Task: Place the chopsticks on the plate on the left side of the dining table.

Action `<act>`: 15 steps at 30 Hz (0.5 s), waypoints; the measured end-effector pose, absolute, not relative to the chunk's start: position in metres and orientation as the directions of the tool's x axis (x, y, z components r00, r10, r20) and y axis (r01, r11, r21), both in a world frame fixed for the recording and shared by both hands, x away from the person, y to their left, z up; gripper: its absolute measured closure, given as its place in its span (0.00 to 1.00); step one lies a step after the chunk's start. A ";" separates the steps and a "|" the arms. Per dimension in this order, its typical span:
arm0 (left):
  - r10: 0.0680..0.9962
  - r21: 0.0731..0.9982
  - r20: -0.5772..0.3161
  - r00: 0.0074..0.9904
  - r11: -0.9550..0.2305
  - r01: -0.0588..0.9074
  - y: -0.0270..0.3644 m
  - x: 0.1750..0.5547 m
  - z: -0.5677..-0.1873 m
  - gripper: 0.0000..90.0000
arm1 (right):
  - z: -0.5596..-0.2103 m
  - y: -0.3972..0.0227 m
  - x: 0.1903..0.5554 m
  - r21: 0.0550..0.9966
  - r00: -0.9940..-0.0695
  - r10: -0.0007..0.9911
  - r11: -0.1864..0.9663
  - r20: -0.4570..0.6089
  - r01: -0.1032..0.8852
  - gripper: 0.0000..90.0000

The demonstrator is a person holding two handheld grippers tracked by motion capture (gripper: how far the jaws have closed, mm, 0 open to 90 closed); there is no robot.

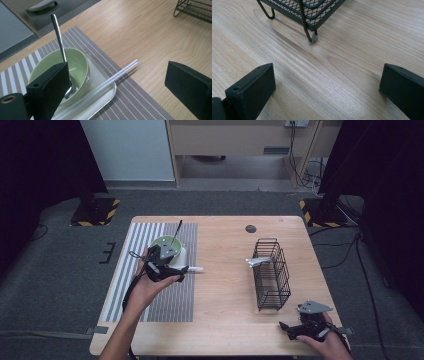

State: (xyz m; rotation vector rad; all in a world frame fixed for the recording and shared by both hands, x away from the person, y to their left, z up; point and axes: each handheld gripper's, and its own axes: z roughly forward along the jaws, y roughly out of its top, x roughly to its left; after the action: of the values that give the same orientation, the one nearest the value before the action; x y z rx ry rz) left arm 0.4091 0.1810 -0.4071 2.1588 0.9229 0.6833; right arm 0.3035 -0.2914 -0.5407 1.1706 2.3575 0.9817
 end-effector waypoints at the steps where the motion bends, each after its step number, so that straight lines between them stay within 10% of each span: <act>1: 0.768 0.751 0.182 0.614 -0.512 0.417 0.178 0.409 -0.406 0.06 | -0.541 -0.291 0.304 0.706 -0.608 0.794 0.425 0.009 0.566 0.00; 15: 0.705 0.724 0.185 0.685 -0.569 0.390 0.141 0.417 -0.398 0.05 | -0.541 -0.291 0.304 0.706 -0.607 0.794 0.425 0.009 0.566 0.00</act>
State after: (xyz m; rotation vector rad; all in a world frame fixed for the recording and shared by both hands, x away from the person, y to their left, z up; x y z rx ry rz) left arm 0.4171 0.1412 -0.3979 2.2278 0.8357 0.6113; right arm 0.3035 -0.2914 -0.5407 1.1703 2.3573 0.9811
